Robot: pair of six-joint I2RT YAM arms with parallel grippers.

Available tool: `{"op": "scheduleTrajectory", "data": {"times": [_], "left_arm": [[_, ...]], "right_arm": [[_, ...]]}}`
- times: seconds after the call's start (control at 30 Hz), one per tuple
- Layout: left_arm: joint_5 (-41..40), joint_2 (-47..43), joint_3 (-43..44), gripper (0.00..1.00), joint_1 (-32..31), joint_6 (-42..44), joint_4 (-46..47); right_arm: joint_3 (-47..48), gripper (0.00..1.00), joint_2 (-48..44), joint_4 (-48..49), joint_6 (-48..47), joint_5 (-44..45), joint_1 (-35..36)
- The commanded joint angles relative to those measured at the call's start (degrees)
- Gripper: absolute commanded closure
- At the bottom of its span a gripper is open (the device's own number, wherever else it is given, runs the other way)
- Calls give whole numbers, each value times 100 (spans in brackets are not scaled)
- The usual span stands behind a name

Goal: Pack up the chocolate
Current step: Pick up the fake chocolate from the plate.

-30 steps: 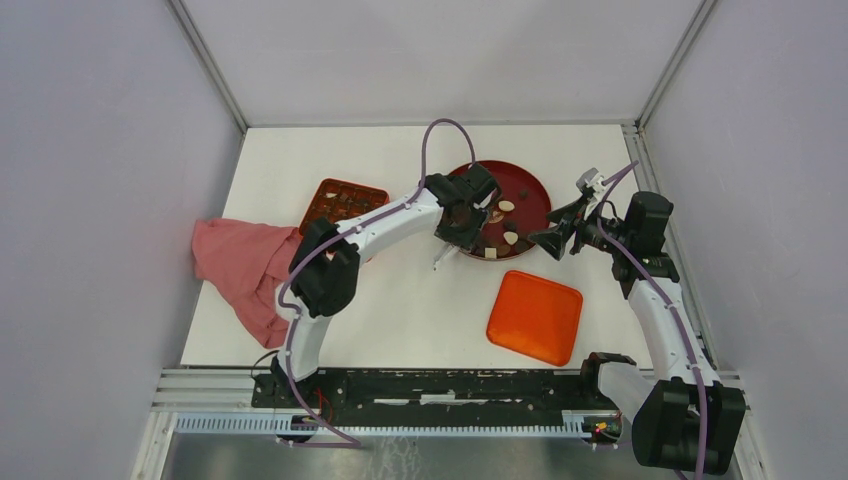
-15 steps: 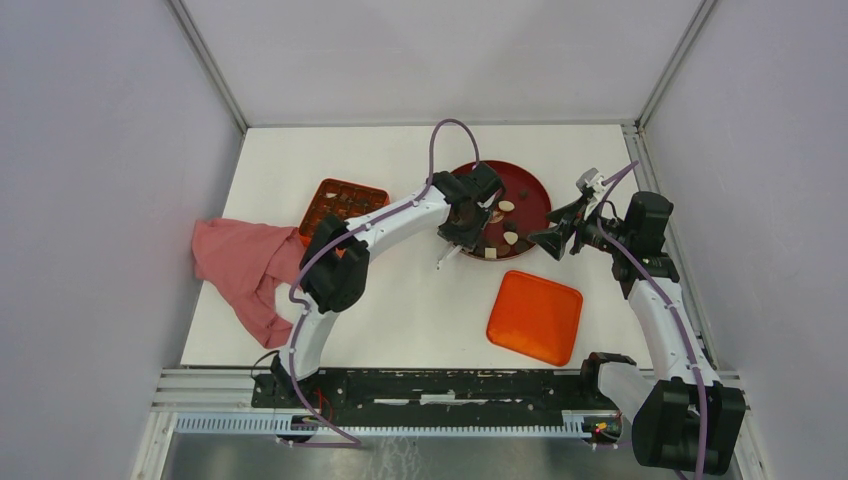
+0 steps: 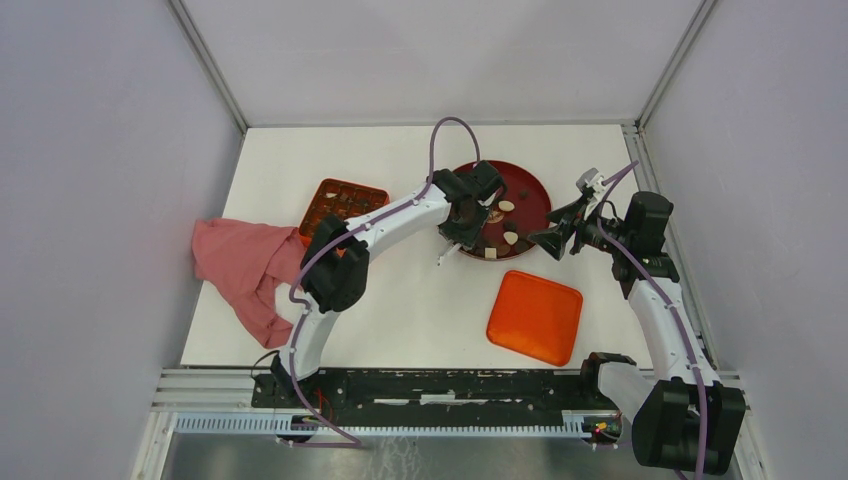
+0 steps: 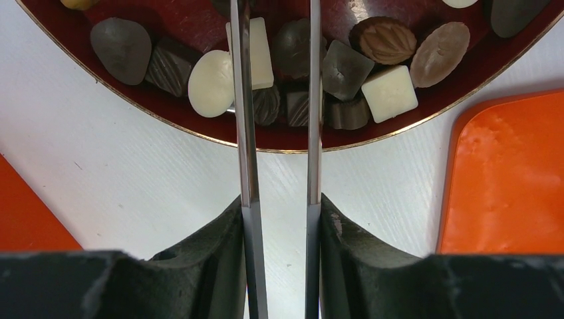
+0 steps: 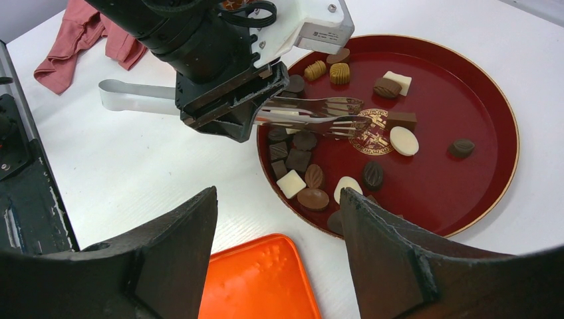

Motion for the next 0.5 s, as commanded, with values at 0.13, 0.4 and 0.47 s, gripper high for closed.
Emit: {"op": "scheduleTrajectory", "data": {"times": [0.13, 0.4, 0.47], "left_arm": [[345, -519, 138, 98, -19, 219, 369], [294, -857, 25, 98, 79, 258, 378], [236, -1001, -89, 98, 119, 275, 378]], "right_arm": [[11, 27, -56, 173, -27, -122, -16], [11, 27, -63, 177, -31, -133, -16], [11, 27, -62, 176, -27, -137, -15]]}}
